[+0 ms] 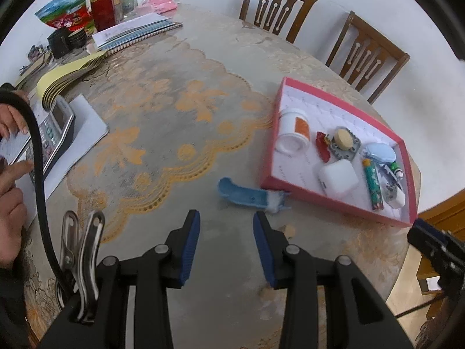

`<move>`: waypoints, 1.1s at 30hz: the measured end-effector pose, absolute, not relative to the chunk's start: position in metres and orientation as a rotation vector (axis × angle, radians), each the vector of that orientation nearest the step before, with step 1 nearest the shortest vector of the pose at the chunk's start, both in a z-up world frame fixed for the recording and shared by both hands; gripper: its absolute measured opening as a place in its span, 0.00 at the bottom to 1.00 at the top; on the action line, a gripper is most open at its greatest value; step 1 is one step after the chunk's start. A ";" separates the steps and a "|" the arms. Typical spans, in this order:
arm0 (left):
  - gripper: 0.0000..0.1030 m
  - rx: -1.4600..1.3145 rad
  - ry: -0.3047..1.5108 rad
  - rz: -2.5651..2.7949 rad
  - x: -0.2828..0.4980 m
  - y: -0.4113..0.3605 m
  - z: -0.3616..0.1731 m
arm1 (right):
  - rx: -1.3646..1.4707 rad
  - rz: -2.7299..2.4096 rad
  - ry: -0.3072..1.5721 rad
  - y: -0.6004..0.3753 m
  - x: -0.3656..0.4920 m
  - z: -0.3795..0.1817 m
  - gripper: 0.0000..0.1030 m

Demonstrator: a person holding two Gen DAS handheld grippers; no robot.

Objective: Organize rigid objects
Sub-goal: 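Withdraw both tools from the tray toward the blue clip and wooden block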

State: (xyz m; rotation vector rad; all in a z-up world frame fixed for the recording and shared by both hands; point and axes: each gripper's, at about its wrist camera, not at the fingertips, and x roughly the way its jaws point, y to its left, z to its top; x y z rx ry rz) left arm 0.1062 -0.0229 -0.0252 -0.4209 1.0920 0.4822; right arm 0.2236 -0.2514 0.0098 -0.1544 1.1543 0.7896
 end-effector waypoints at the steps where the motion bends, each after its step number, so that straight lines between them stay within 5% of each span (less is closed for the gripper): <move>1: 0.39 -0.420 1.091 0.483 0.103 -0.022 -0.025 | -0.156 0.791 1.161 -0.250 0.220 0.009 0.33; 33: 0.38 -0.562 1.116 0.531 0.021 -0.012 -0.056 | -0.289 0.878 1.388 -0.122 0.153 -0.052 0.33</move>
